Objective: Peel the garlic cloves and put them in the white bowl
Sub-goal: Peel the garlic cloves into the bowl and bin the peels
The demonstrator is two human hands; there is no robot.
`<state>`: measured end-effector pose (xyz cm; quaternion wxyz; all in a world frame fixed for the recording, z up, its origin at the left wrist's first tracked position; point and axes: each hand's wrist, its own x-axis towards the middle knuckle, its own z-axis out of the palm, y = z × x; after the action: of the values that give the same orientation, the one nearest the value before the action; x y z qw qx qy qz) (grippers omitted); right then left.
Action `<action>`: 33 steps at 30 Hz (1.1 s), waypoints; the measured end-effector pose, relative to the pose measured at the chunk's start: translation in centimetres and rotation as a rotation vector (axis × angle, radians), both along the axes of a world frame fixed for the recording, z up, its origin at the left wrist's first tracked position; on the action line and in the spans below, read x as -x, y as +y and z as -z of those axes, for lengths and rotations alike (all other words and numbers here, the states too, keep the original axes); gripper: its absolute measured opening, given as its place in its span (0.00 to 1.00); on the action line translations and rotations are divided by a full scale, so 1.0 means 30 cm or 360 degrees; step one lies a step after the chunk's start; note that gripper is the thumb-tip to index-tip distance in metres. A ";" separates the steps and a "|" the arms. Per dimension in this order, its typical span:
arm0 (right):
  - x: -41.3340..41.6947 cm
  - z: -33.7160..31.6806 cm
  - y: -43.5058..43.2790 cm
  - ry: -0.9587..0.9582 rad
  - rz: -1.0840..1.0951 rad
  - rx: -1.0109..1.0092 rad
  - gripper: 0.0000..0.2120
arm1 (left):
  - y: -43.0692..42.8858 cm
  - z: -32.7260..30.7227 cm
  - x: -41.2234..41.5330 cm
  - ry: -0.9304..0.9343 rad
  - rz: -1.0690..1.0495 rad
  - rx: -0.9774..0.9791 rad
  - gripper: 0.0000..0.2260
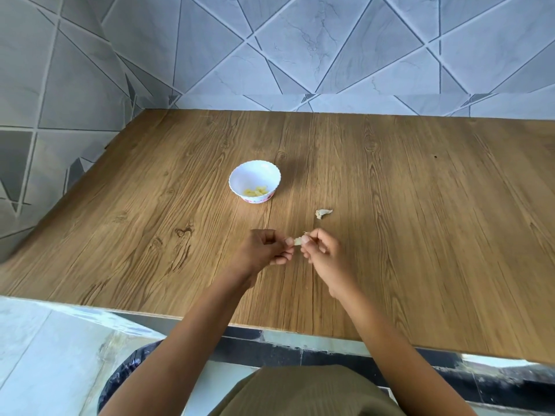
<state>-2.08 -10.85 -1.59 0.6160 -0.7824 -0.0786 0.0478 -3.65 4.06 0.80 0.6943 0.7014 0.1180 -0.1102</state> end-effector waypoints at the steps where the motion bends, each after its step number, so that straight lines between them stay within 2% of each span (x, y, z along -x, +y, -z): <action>1: -0.005 -0.005 0.004 0.0309 0.0000 -0.0205 0.08 | 0.001 0.004 0.002 -0.0039 -0.0004 0.0001 0.03; 3: -0.015 -0.010 0.008 0.0605 0.0046 -0.0389 0.08 | 0.004 0.007 0.005 -0.0098 -0.0011 0.0019 0.02; 5: -0.014 -0.015 0.009 0.0640 0.0131 -0.0420 0.07 | 0.007 0.008 0.005 -0.0129 -0.0034 0.0056 0.03; 7: -0.008 -0.010 -0.002 0.0499 0.0202 -0.0368 0.06 | 0.011 0.006 0.004 -0.0120 -0.0054 0.0115 0.04; 11: -0.007 -0.003 -0.017 0.0035 0.0168 0.0041 0.02 | 0.020 0.003 0.007 -0.0110 -0.0068 0.0147 0.07; 16: -0.008 0.007 -0.016 -0.0368 0.0205 0.0160 0.03 | 0.015 0.001 0.006 -0.0123 -0.0108 0.0168 0.09; 20: -0.012 0.018 -0.017 -0.0230 0.0068 0.0111 0.10 | 0.018 0.001 0.001 -0.0095 -0.0126 0.0296 0.08; 28: -0.020 -0.001 -0.001 0.0100 -0.0086 -0.0432 0.05 | 0.022 -0.008 -0.005 -0.0077 -0.0101 0.0246 0.05; 31: -0.029 0.003 -0.017 0.0050 -0.0107 -0.0436 0.06 | 0.026 -0.016 -0.009 -0.0029 -0.0022 0.0179 0.04; 33: -0.024 0.000 -0.020 -0.0140 -0.0099 -0.0297 0.06 | 0.030 -0.022 -0.016 0.0012 0.0015 0.0151 0.03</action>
<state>-1.37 -11.47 -1.58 0.6802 -0.7202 -0.1340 0.0250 -3.16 4.97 1.46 0.7258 0.6678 0.1119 -0.1218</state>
